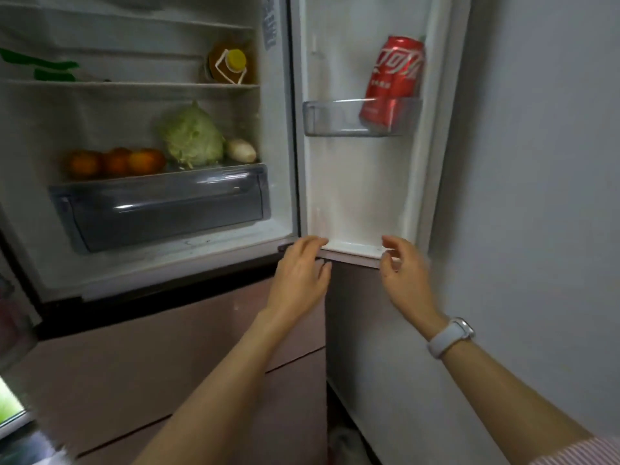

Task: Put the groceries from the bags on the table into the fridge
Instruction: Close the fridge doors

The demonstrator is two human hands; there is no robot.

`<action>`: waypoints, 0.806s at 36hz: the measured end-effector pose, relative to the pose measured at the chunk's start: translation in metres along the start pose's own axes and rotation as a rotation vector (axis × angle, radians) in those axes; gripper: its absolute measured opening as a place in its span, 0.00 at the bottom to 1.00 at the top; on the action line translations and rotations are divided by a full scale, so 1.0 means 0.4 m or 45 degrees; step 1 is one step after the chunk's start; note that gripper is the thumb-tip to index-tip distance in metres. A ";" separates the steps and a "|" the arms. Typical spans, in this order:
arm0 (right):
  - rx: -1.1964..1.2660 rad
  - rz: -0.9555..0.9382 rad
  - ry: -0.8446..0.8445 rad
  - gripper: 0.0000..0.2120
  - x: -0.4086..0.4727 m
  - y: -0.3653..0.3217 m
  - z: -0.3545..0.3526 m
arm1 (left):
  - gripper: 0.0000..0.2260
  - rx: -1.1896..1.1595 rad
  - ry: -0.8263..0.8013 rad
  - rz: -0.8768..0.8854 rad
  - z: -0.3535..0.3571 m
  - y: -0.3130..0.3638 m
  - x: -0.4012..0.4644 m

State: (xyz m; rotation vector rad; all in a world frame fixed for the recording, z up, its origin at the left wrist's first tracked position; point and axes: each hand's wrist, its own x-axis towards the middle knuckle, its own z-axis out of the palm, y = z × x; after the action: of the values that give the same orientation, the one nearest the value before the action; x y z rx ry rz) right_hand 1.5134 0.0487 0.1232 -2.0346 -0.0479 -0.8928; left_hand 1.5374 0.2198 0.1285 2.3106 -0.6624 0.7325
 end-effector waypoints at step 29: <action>0.191 -0.177 0.069 0.23 0.085 0.086 -0.118 | 0.25 0.630 0.111 0.706 0.016 0.144 0.190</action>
State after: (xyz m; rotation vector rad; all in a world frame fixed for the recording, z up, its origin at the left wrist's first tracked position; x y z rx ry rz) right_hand 1.5233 -0.0169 0.1358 -1.8840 -0.2223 -0.9998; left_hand 1.5592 0.1560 0.1960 2.5218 -1.2163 1.3705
